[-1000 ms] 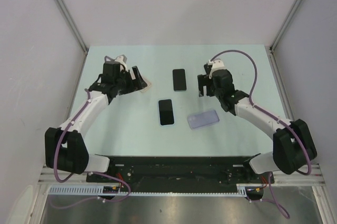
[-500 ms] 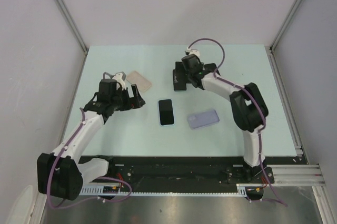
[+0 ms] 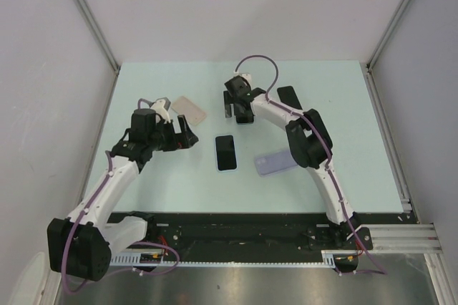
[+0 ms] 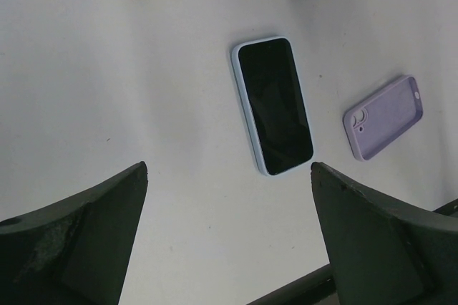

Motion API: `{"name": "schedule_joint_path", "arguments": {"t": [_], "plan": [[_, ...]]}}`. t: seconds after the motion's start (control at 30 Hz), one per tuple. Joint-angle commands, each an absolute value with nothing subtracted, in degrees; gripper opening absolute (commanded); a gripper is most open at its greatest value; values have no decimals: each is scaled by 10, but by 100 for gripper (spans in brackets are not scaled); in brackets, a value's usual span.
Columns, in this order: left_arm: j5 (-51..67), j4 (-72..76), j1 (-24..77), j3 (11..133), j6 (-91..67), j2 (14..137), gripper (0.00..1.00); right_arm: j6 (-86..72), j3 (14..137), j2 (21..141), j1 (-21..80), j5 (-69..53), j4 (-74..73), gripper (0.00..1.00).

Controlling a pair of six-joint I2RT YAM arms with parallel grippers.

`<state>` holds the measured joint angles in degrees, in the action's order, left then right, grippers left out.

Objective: Put the phone into the phone case

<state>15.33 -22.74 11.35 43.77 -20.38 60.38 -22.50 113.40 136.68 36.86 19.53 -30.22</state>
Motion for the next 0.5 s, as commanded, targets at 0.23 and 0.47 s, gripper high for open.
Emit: {"name": "schedule_joint_path", "arguments": {"t": [0.23,0.47], "plan": [[160,-207,116,432,-191,585,100,-221,1130,1378,345,150,-328,99],[148,-199,117,424,-223,587,100,-211,1109,1371,345,156,-322,86]]}}
